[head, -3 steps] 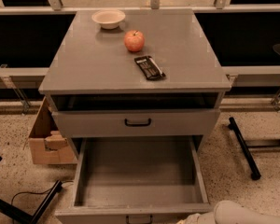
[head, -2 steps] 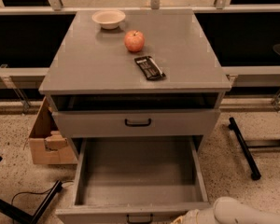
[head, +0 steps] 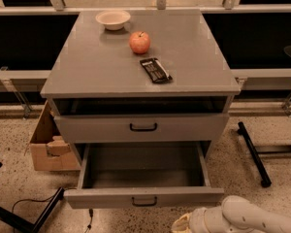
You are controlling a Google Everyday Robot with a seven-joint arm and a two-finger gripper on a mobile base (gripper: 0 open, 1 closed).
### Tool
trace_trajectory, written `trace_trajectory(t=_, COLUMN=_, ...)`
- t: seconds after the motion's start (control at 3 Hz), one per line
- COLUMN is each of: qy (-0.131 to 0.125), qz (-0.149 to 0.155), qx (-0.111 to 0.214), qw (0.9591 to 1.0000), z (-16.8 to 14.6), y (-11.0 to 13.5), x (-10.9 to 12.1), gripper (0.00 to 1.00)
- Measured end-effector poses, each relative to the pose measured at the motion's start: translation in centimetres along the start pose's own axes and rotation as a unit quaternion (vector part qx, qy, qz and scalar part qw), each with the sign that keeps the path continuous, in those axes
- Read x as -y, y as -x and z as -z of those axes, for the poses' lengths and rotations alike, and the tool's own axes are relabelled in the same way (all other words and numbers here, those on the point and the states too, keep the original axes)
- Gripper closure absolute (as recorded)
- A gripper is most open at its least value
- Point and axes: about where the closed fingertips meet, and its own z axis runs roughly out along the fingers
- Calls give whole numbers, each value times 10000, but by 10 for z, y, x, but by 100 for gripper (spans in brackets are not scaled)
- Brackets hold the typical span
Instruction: Close middle drawer
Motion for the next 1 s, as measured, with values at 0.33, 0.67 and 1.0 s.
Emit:
trace_trajectory(t=0.33, qy=-99, qz=140, qx=221, qw=9996, z=1, y=5, x=41, gripper=100)
trace_trajectory(t=0.67, qy=-1, qz=299, qx=577, qw=9979, z=-3, y=10, x=87, gripper=100)
trace_trajectory(t=1.0, qy=20, qz=357, qx=535, qw=9979, z=-11, y=15, x=96, gripper=100)
